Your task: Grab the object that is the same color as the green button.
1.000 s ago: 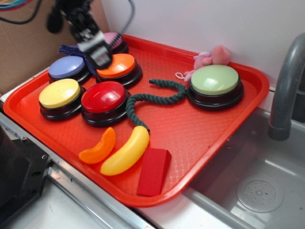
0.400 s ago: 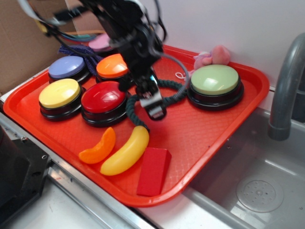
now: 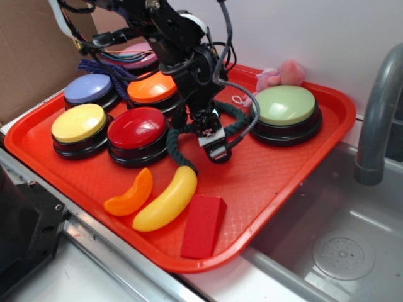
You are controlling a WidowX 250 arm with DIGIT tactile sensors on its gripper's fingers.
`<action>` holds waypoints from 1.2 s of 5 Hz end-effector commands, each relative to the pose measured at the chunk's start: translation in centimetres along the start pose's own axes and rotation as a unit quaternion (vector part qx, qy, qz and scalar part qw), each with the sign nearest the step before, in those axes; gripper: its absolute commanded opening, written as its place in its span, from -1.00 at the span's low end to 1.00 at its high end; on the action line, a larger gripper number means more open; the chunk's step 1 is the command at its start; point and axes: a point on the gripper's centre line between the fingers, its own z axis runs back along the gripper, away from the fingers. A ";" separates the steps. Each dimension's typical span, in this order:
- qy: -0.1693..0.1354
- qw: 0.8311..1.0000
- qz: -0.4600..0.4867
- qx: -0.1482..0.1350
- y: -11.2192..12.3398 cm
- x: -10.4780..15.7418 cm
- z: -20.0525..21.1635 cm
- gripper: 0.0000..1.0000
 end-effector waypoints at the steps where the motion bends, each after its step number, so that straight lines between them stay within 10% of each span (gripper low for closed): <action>1: -0.017 1.000 -0.003 -0.011 -0.1 0.4 -0.3 -1.00; 4: -0.011 1.000 0.015 0.007 -0.1 -0.4 0.7 -1.00; 6: 0.070 0.987 0.140 0.048 1.4 0.9 7.1 -1.00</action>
